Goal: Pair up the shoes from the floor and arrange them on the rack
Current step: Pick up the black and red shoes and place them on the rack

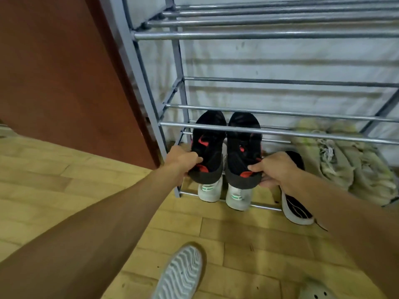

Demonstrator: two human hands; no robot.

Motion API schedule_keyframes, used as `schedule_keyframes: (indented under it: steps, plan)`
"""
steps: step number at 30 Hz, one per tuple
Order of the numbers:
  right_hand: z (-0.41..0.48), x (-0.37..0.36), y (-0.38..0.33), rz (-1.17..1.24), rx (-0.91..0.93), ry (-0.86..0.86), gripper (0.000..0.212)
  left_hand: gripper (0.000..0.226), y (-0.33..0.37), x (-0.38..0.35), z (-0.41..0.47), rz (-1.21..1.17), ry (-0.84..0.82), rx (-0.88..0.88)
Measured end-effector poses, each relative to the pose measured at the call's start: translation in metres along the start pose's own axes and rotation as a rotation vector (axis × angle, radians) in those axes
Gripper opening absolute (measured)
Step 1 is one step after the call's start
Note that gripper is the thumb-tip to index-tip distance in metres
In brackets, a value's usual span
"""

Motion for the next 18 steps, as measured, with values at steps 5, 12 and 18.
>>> schedule_keyframes:
  steps: [5, 12, 18]
  plan:
    - [0.0, -0.022, 0.006, 0.038, -0.021, -0.161, 0.023, 0.029, 0.013, 0.009, 0.014, 0.193, 0.039, -0.082]
    - [-0.03, -0.026, 0.011, 0.012, 0.029, -0.124, 0.035, 0.023, -0.004, 0.014, -0.027, 0.103, -0.042, -0.098]
    - [-0.098, -0.048, 0.026, -0.124, 0.013, -0.122, 0.032, 0.054, -0.054, 0.051, -0.105, 0.194, -0.182, -0.049]
Point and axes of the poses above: each hand's wrist, its own z-axis towards the middle knuckle, its own x-axis out of the back of the hand, y = z × x, the point moved 10 cm from there along z, towards the middle knuckle, and after that the axes turned 4 degrees about -x, right-handed, at the moved point
